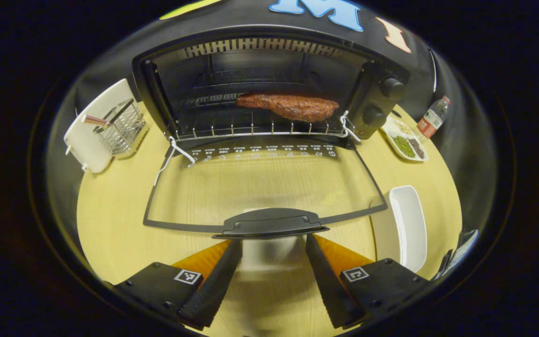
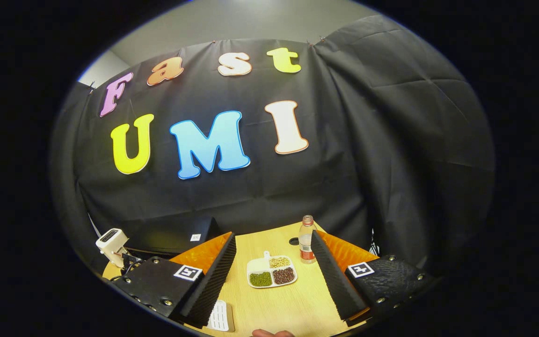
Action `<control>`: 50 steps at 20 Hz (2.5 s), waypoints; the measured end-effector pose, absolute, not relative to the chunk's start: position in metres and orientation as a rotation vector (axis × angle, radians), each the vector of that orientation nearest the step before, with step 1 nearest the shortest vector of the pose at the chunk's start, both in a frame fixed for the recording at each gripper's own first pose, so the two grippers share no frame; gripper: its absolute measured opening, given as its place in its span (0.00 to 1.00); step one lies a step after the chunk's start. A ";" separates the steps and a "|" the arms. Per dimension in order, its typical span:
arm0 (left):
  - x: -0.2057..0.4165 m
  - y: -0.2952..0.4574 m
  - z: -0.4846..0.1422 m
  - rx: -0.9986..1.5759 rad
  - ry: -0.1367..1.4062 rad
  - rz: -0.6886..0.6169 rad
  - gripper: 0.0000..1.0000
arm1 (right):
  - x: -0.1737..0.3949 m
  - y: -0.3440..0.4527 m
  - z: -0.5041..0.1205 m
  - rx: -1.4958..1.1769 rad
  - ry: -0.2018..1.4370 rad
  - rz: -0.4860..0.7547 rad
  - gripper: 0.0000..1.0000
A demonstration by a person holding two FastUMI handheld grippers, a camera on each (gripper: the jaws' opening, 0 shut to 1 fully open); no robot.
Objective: Open the electric oven with the left hand, put the food in, and close the electric oven.
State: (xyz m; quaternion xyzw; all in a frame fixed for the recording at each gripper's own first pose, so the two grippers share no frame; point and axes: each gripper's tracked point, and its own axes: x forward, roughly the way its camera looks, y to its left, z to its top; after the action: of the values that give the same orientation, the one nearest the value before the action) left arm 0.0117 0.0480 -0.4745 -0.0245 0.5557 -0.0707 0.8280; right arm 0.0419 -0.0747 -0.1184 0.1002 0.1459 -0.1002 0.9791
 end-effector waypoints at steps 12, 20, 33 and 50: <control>0.009 0.048 -0.422 -0.066 1.068 -0.139 0.90 | 0.041 -0.063 -0.115 0.206 0.284 -0.172 0.97; 0.017 0.050 -0.395 -0.066 0.986 -0.127 0.94 | 0.039 -0.065 -0.115 0.201 0.284 -0.168 0.97; 0.041 0.052 -0.378 -0.061 0.921 -0.121 0.94 | 0.040 -0.074 -0.123 0.201 0.299 -0.191 0.97; 0.088 0.056 -0.310 -0.084 0.627 -0.071 0.94 | 0.059 -0.053 -0.108 0.140 0.277 -0.108 0.97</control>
State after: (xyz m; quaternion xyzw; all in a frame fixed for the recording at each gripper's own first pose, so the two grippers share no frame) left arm 0.0875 0.0559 -0.3096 -0.0414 0.3082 -0.0348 0.9498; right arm 0.0588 -0.0532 -0.1080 0.0698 0.1379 -0.0538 0.9865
